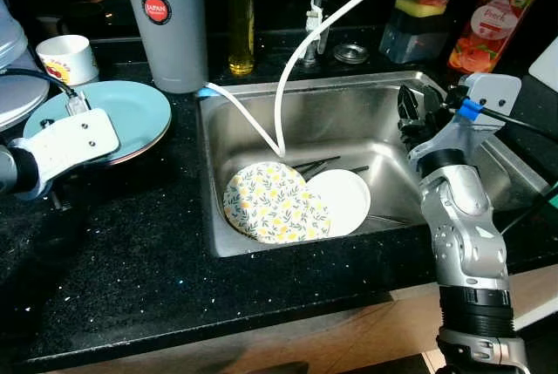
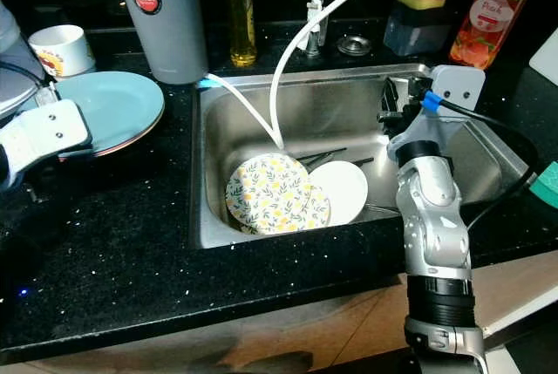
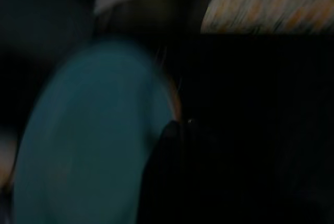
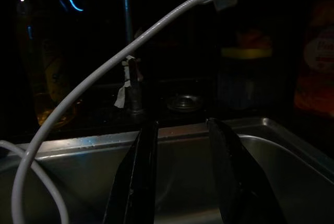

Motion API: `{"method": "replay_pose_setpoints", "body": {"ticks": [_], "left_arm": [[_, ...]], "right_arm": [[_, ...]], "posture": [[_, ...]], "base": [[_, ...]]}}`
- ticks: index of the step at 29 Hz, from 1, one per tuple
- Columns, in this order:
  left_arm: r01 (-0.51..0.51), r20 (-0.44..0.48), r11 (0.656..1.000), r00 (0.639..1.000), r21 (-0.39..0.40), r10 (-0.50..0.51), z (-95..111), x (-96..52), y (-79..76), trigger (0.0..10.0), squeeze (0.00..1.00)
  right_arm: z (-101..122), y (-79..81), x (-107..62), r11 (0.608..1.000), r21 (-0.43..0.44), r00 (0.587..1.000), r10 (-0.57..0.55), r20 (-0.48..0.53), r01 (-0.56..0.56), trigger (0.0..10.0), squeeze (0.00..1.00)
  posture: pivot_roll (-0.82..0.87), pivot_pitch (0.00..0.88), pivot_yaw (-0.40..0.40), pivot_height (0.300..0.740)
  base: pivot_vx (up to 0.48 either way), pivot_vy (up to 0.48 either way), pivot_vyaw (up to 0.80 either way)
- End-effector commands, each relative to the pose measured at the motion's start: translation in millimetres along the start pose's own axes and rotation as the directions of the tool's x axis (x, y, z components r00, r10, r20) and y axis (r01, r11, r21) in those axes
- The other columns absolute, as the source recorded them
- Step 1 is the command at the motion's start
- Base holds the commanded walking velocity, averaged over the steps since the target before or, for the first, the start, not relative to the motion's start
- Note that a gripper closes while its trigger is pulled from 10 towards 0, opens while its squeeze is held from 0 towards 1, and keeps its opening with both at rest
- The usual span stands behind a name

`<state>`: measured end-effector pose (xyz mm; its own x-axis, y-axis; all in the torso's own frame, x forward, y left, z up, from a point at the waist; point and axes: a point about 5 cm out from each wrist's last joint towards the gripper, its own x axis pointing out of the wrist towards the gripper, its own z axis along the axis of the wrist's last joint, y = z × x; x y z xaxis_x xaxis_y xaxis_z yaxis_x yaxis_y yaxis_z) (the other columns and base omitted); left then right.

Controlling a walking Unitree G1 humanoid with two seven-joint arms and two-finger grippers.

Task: Kitchen organization

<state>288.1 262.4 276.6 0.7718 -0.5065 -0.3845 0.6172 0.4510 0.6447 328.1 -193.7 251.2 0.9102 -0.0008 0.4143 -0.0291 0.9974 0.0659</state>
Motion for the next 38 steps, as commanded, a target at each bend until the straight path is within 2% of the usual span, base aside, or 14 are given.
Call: {"method": "replay_pose_setpoints", "body": {"ticks": [1,4,6,8,10,13,16,19,21,30,32,33,35,38], "left_arm": [[0.042,0.062,0.999,0.997,-0.018,-0.041,8.8,0.3,-4.0,10.0,0.0],[0.055,0.044,0.998,0.997,0.003,-0.056,6.5,1.6,-7.1,10.0,0.0],[-0.006,0.012,1.0,1.0,0.024,0.006,1.7,4.3,-1.5,10.0,0.0],[-0.078,-0.09,0.993,0.992,0.091,0.086,-9.8,4.3,8.2,10.0,0.0],[-0.078,-0.18,0.984,0.978,0.163,0.107,-20.4,2.7,10.0,10.0,0.0],[-0.087,-0.284,0.973,0.947,0.216,0.147,-33.7,-1.0,13.2,10.0,0.0],[-0.08,-0.298,0.973,0.944,0.215,0.144,-34.4,-2.3,13.2,10.0,0.0],[-0.006,-0.349,0.978,0.934,0.211,0.081,-36.5,-7.0,6.6,10.0,0.0],[0.01,-0.376,0.975,0.924,0.221,0.076,-39.0,-9.4,5.7,10.0,0.0],[0.007,-0.431,0.954,0.893,0.298,0.128,-46.4,-13.4,13.6,10.0,0.0],[0.0,-0.452,0.942,0.878,0.334,0.16,-49.8,-14.9,16.7,10.0,0.0],[-0.029,-0.463,0.932,0.862,0.361,0.206,-52.3,-16.0,21.7,10.0,0.0],[-0.042,-0.458,0.929,0.861,0.367,0.22,-51.8,-16.1,23.6,10.0,0.0],[-0.037,-0.355,0.945,0.921,0.326,0.158,-31.6,-14.4,21.8,10.0,0.0]], "right_arm": [[-1.4,-2.6,0.0,1.0,0.001,1.0,-0.004,-0.001,0.004,10.0,0.13],[-1.5,-2.4,0.0,1.0,0.002,1.0,-0.004,-0.001,0.004,10.0,0.13],[-1.6,-1.9,-0.1,1.0,0.003,1.0,-0.004,0.0,0.004,10.0,0.13],[-1.7,-2.3,-0.3,1.0,0.002,1.0,-0.004,0.0,0.004,10.0,0.13],[-1.7,-3.0,-0.6,1.0,0.001,1.0,-0.005,-0.001,0.005,10.0,0.13],[-1.3,-3.2,-0.1,1.0,0.0,1.0,-0.005,0.001,0.005,10.0,0.13],[-1.0,-3.0,0.0,1.0,0.0,1.0,-0.005,0.002,0.005,10.0,0.13],[-0.7,-3.0,0.0,1.0,0.0,1.0,-0.004,0.003,0.004,10.0,0.13],[-0.9,-2.9,-0.1,1.0,0.0,1.0,-0.004,0.003,0.004,10.0,0.13],[-0.9,-0.8,1.2,1.0,0.003,1.0,0.003,0.004,-0.003,10.0,0.13],[-1.0,-0.3,1.5,1.0,0.003,1.0,0.005,0.004,-0.006,10.0,0.13],[-1.0,-0.1,1.7,1.0,0.004,1.0,0.007,0.005,-0.007,10.0,0.13],[-0.9,-0.1,1.9,1.0,0.004,1.0,0.008,0.005,-0.008,10.0,0.13],[-0.5,-0.3,2.1,1.0,0.003,1.0,0.008,0.005,-0.008,10.0,0.13]], "posture": [[0.04,0.058,-0.01,0.74],[0.04,0.058,-0.01,0.74],[0.03,0.058,-0.006,0.74],[0.03,0.058,-0.007,0.74],[0.03,0.058,-0.007,0.74],[0.04,0.057,-0.006,0.74],[0.04,0.057,-0.006,0.74],[0.04,0.057,-0.006,0.74],[0.03,0.051,-0.005,0.74],[0.04,0.046,-0.008,0.74],[0.04,0.046,-0.008,0.74],[0.04,0.046,-0.008,0.74],[0.04,0.046,-0.008,0.74],[0.04,0.046,-0.008,0.74]], "base": [[0.0,0.0,0.0],[0.0,0.0,0.0],[0.0,0.0,0.0],[0.0,0.0,0.0],[0.0,0.0,0.0],[0.0,0.0,0.0],[0.0,0.0,0.0],[0.0,0.0,0.0],[0.0,0.0,0.0],[0.0,0.0,0.0],[0.0,0.0,0.0],[0.0,0.0,0.0],[0.0,0.0,0.0],[0.0,0.0,0.0]]}}
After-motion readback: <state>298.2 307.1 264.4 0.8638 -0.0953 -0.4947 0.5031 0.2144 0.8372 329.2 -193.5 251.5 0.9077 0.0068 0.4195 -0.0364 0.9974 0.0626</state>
